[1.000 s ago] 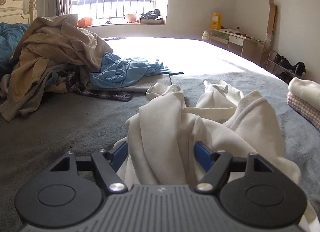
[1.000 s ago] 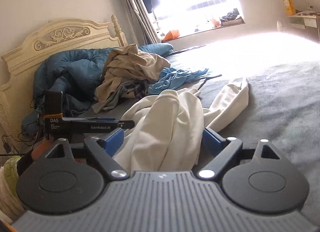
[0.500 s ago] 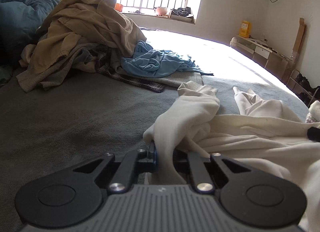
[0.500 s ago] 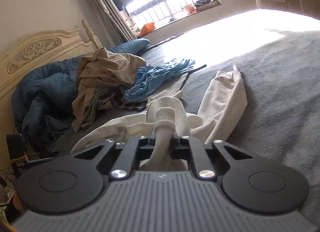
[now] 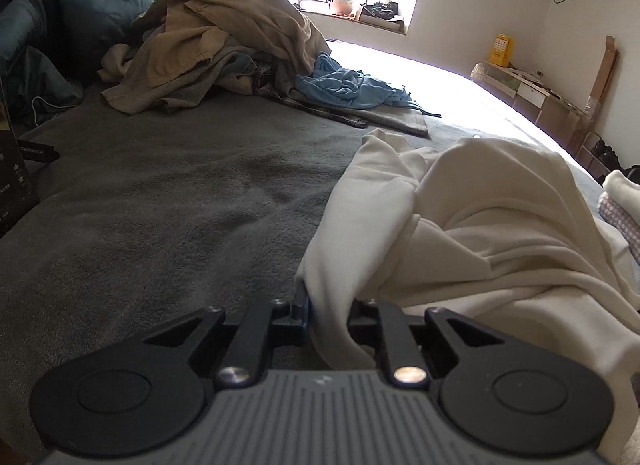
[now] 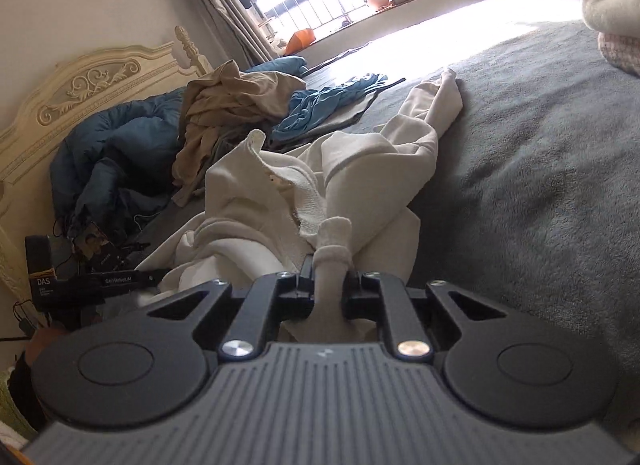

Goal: Fold clothes

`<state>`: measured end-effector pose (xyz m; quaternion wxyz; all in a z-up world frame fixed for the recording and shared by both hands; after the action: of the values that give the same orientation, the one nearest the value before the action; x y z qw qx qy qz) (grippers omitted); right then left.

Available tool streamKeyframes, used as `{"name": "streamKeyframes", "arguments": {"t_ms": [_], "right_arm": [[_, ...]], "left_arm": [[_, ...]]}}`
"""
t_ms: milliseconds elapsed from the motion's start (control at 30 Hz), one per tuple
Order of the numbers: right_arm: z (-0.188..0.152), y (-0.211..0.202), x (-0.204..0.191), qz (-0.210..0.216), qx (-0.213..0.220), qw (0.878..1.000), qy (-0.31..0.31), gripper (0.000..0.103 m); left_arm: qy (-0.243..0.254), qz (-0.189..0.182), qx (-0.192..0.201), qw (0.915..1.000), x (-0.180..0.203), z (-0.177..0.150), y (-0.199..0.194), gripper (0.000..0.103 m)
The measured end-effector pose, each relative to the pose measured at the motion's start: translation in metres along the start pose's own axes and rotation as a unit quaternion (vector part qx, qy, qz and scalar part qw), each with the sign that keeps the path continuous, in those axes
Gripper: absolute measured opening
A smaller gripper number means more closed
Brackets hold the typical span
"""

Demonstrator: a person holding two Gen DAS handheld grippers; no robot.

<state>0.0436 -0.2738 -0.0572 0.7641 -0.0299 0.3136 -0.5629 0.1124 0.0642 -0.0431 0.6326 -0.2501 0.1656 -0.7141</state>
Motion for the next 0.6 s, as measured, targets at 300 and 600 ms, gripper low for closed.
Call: {"name": "streamKeyframes", "arguments": {"t_ms": [300, 600], "right_arm": [[-0.003, -0.027, -0.008, -0.035, 0.029, 0.997, -0.057, 0.02], [-0.014, -0.026, 0.013, -0.016, 0.019, 0.999, 0.04, 0.034]], "left_arm": [[0.044, -0.058, 0.071, 0.9948, 0.041, 0.04, -0.032, 0.073], [0.182, -0.182, 0.023, 0.9661, 0.163, 0.065, 0.047, 0.094]]}}
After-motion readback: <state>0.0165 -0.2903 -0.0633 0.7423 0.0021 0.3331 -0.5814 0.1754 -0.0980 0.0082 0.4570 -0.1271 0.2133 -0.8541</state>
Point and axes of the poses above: each gripper's, at about its wrist camera, not at the fingertips, and y roughly the way its jaws point, x to its right, z to its top, the point moved 8 cm from there along y, roughly the way its jaws point, and after that the axes turned 4 degrees about x, right-handed, at the moved point
